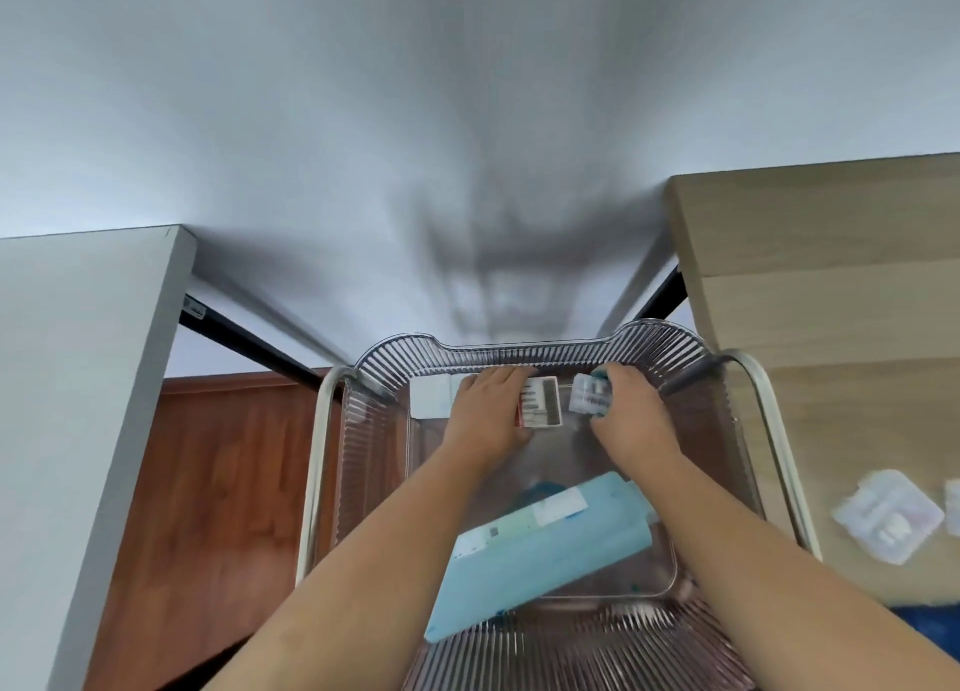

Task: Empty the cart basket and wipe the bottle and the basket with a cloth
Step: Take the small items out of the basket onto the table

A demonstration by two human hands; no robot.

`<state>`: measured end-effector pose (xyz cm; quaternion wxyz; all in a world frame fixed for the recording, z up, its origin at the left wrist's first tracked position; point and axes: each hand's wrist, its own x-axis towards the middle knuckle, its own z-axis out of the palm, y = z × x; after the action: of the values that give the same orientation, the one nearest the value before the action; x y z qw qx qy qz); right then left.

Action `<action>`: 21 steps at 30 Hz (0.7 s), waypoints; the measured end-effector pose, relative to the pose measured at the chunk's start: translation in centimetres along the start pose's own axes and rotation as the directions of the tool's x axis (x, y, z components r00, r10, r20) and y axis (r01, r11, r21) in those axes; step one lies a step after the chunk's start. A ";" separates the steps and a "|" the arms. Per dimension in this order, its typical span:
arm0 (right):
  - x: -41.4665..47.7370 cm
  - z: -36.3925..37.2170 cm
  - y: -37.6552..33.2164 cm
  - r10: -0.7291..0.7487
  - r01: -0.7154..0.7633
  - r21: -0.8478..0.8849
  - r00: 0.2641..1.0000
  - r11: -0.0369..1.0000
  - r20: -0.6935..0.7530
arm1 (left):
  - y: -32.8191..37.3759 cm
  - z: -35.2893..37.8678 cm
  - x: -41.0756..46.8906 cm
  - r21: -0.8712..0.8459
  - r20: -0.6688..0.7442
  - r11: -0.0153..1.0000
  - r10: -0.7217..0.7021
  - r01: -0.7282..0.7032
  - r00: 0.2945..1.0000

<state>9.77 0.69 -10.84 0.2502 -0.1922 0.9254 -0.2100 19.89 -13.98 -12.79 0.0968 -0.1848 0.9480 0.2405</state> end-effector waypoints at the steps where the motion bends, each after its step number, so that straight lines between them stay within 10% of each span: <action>1: 0.4 0.3 0.2 -0.003 0.003 -0.020 1.000 1.000 -0.007 | -0.2 0.3 0.2 0.013 -0.008 1.000 -0.003 0.003 1.000; 21: 1.1 1.5 0.0 -0.112 0.120 -0.132 0.991 0.984 0.067 | -1.8 0.2 -0.4 0.071 -0.093 0.997 0.012 -0.006 0.996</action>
<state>9.71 -0.20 -12.42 0.2511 -0.2687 0.9169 -0.1552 20.97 -15.21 -13.61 0.0578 -0.1879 0.9602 0.1982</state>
